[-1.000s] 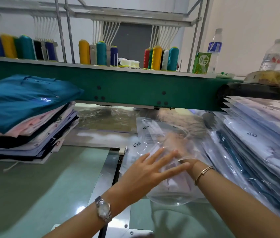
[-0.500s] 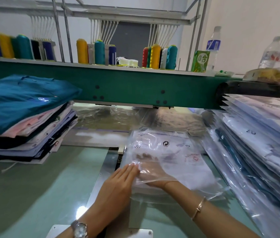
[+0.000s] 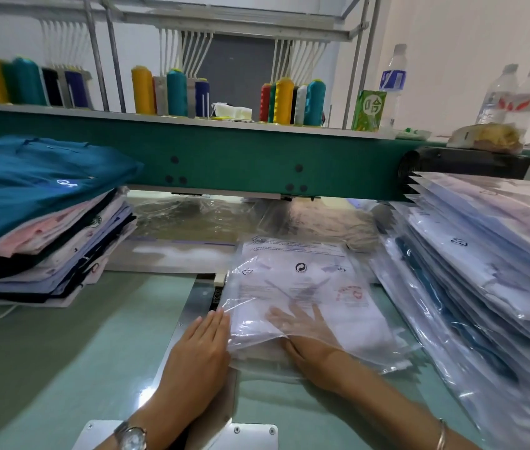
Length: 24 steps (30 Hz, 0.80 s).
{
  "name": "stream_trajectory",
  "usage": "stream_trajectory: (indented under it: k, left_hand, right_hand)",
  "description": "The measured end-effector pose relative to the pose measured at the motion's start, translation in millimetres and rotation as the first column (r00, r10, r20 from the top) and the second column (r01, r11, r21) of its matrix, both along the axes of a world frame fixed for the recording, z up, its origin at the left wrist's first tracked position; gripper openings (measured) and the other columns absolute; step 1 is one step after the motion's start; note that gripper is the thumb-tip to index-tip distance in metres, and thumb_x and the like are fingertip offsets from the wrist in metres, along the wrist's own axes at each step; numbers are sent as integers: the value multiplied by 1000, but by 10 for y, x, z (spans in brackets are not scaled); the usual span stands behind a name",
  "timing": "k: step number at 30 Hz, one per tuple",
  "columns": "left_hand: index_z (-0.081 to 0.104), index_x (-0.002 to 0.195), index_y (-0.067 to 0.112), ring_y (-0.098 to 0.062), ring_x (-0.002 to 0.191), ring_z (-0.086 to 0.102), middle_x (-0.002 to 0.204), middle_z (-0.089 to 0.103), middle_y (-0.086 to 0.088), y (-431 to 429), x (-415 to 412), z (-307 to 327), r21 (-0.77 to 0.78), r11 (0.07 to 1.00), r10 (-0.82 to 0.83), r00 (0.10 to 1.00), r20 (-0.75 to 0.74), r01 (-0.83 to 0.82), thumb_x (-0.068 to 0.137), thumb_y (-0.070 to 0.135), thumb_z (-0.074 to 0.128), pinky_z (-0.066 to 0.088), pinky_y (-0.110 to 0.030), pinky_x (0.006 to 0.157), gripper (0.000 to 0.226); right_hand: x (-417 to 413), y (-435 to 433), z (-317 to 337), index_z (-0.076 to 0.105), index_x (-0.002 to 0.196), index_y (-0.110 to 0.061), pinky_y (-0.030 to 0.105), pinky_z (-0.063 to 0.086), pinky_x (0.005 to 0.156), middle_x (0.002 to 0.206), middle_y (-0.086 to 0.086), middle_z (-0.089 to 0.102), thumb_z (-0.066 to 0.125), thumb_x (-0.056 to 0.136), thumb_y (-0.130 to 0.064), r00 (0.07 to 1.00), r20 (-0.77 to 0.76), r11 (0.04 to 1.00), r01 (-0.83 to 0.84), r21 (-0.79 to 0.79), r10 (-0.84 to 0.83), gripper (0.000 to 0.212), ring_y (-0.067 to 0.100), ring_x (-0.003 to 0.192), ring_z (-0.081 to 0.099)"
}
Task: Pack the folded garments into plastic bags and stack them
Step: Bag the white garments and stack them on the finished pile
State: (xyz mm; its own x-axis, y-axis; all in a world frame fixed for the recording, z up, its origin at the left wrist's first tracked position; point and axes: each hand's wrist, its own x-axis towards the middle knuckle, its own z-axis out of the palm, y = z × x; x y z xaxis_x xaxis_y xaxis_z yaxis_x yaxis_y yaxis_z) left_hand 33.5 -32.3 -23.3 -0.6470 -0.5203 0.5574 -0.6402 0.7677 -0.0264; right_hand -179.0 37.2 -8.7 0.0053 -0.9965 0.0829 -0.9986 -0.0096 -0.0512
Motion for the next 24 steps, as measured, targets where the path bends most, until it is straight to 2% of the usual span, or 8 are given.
stream_trajectory:
  k: [3,10,13,16,19,21,22,24]
  left_hand:
    - [73,106,-4,-24,95,72,109,72,-16,-18,11,-56,-4,1000,1,1000,-17,-2,70,9,30,58,-40,77,58]
    - [73,107,-3,-21,95,73,109,72,-14,-70,26,-121,-46,999,11,1000,-27,-12,67,8,30,58,-38,76,60]
    - [72,110,-2,-22,96,72,111,72,-13,-67,45,-83,-9,1000,15,1000,5,-15,66,9,31,59,-39,78,60]
    - [65,125,6,-23,101,71,115,71,-9,-49,92,-14,17,1000,7,996,89,-9,73,19,34,58,-41,83,62]
    - [44,146,23,-25,108,67,122,68,-2,-59,134,30,90,996,10,996,91,-18,90,51,34,52,-43,94,63]
    - [39,149,27,-18,90,69,100,74,3,-150,131,119,134,991,9,1000,18,-12,91,72,22,51,-38,83,75]
    - [40,148,28,-18,81,68,87,72,3,-225,95,186,131,991,23,1000,-17,-21,90,75,15,50,-35,78,79]
    - [46,143,28,-21,82,68,86,72,2,-424,-44,351,136,986,101,994,-42,-94,90,74,8,48,-35,80,80]
  right_hand:
    - [53,-73,-39,20,151,-38,48,-14,116,159,-18,12,21,104,-36,1000,6,999,-10,32,10,47,13,149,2]
    - [-26,-238,-81,3,152,-41,60,-13,111,161,-17,-1,28,102,-37,978,-208,992,-3,126,30,56,22,149,-4]
    - [27,-233,-11,4,153,-37,58,-10,113,161,-15,-2,32,102,-35,982,-190,991,17,131,8,58,24,149,-4]
    - [173,-93,103,-1,154,-31,51,-11,117,162,-7,-11,33,102,-35,987,-163,982,44,185,-14,62,26,148,-13]
    - [305,192,218,0,155,-29,32,-11,120,160,-7,-16,36,102,-30,983,116,976,-159,149,142,64,12,145,-22]
    - [325,370,408,9,153,-37,14,-4,116,154,-24,-10,43,100,-32,893,366,921,-344,184,261,63,-7,142,-14]
    - [309,418,511,15,152,-38,8,1,114,155,-27,-2,45,101,-34,832,482,880,-419,223,273,60,-12,142,-4]
    - [264,421,734,35,149,-25,14,24,113,153,-8,35,47,102,-24,659,717,786,-559,265,227,48,0,139,32]
